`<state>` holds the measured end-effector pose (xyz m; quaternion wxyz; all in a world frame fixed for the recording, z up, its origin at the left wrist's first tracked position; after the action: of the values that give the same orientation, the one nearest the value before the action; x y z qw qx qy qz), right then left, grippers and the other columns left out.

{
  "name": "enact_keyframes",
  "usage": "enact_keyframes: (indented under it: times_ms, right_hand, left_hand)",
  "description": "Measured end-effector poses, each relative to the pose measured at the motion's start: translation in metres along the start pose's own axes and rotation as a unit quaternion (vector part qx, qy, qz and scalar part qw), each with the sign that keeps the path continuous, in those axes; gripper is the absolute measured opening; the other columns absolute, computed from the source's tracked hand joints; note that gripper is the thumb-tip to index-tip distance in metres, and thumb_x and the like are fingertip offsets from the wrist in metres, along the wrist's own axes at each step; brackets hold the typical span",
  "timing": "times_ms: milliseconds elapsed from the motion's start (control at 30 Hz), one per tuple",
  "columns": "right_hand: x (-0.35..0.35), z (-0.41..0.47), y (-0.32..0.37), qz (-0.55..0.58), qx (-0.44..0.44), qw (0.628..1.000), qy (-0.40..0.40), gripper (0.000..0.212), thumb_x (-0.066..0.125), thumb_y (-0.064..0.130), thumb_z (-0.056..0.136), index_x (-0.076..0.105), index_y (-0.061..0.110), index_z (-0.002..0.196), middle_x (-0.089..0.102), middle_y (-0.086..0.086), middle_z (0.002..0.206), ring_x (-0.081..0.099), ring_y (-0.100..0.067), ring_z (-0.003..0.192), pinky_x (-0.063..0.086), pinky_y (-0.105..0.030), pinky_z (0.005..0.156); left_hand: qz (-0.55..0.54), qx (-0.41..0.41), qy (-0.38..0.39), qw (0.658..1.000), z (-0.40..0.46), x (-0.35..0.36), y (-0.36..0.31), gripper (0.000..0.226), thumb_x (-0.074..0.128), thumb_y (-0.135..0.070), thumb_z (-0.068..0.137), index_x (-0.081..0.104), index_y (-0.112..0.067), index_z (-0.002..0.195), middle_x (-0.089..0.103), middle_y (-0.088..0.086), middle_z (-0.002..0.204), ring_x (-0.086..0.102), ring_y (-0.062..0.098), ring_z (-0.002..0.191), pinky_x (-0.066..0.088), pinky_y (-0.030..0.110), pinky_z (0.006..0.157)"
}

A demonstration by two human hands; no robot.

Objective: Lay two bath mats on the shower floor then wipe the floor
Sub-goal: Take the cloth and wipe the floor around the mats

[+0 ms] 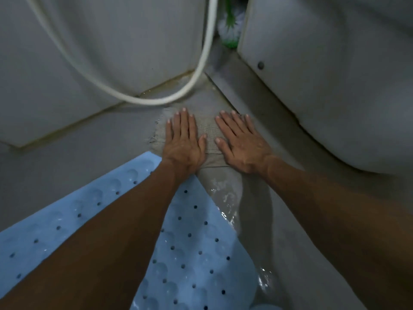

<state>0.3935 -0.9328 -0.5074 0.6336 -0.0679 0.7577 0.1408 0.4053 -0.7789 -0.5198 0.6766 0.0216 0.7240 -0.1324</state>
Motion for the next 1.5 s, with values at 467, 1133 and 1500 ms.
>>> enact_keyframes:
  times_ms: [467,1133,1500]
  right_hand:
    - [0.022,-0.169,-0.034,-0.035,0.048,0.998,-0.002,0.063,0.008,0.055,0.103,-0.001,0.028,0.159,-0.005,0.008,0.167,-0.01,-0.009,0.153,-0.017,-0.055,0.119]
    - [0.058,-0.395,-0.07,-0.016,0.137,0.99,-0.012,0.066,0.012,0.056,0.102,0.009,0.026,0.16,0.003,0.005,0.168,-0.003,-0.011,0.154,-0.002,-0.058,0.121]
    - [0.058,-0.395,-0.07,0.0,0.11,0.992,-0.064,0.065,0.022,0.054,0.102,0.015,0.024,0.159,0.009,0.003,0.168,0.007,-0.014,0.154,-0.003,-0.061,0.12]
  left_hand:
    - [0.0,0.03,0.009,0.999,-0.124,0.024,-0.11,0.072,-0.003,-0.044,0.095,-0.003,0.0,0.153,-0.007,0.021,0.161,-0.007,0.032,0.15,0.002,0.047,0.122]
    - [-0.057,0.097,0.022,0.993,-0.292,0.049,-0.244,0.065,0.031,-0.04,0.1,0.027,0.002,0.149,0.018,0.023,0.158,0.015,0.035,0.148,0.019,0.049,0.119]
    - [-0.01,0.143,0.005,0.99,-0.293,0.052,-0.244,0.066,0.028,-0.039,0.101,0.022,0.005,0.15,0.014,0.025,0.158,0.011,0.037,0.149,0.015,0.052,0.12]
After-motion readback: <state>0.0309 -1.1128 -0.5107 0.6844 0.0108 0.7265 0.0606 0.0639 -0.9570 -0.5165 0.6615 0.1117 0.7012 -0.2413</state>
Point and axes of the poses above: each hand's wrist, its own z-axis towards the middle knuckle, its own x-axis out of the palm, y = z × x, the point moved 6 cm from there along z, towards the middle knuckle
